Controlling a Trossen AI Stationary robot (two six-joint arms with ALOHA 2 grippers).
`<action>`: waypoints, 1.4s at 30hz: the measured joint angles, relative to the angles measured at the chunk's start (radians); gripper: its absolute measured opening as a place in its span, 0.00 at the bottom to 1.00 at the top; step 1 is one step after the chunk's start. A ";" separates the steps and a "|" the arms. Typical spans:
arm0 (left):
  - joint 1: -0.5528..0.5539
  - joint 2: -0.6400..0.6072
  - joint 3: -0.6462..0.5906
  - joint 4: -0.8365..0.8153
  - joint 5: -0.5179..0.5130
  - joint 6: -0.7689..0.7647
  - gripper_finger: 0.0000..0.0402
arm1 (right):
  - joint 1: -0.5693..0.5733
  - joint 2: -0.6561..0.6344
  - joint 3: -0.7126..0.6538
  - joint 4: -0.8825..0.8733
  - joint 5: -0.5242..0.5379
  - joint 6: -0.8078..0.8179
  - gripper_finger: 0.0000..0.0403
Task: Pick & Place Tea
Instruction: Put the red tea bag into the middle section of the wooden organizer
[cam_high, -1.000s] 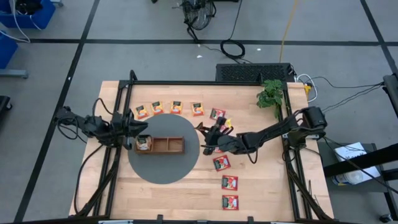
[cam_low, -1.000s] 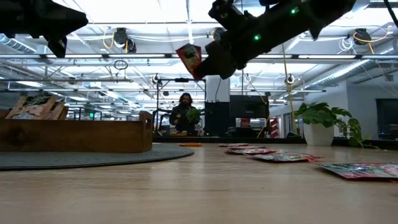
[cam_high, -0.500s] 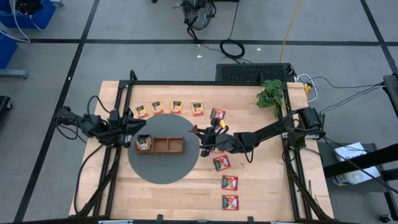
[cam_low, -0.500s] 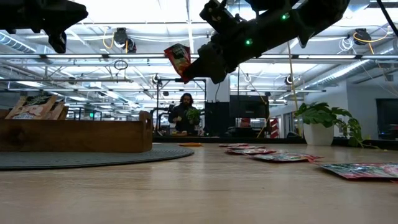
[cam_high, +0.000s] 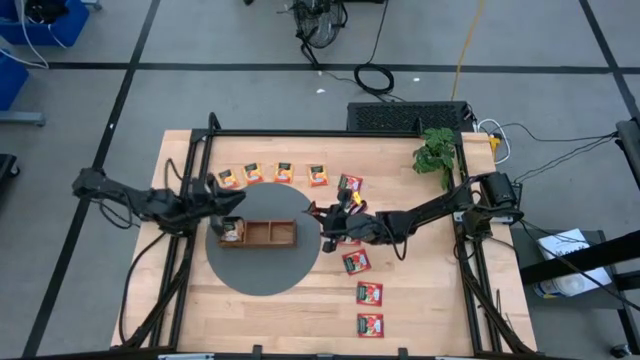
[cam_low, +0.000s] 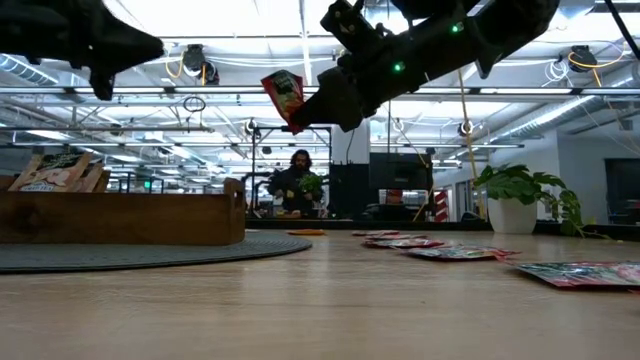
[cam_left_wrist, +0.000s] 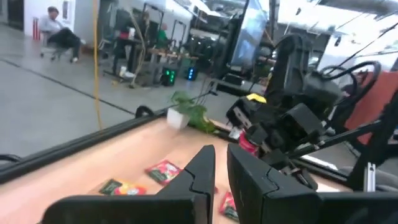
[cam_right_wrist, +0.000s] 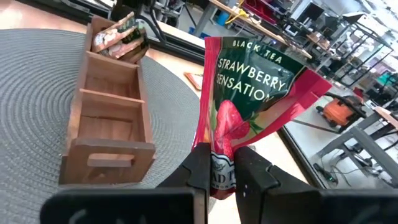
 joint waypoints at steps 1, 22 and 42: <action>0.011 0.046 0.006 0.024 0.020 -0.001 0.12 | -0.001 0.000 0.000 0.000 0.000 0.004 0.08; 0.223 0.914 0.639 -0.261 0.419 -0.062 0.57 | -0.001 -0.001 0.000 -0.035 0.001 0.042 0.08; 0.316 1.070 0.711 -0.281 0.487 -0.088 0.44 | 0.003 -0.001 0.000 -0.033 0.002 0.038 0.08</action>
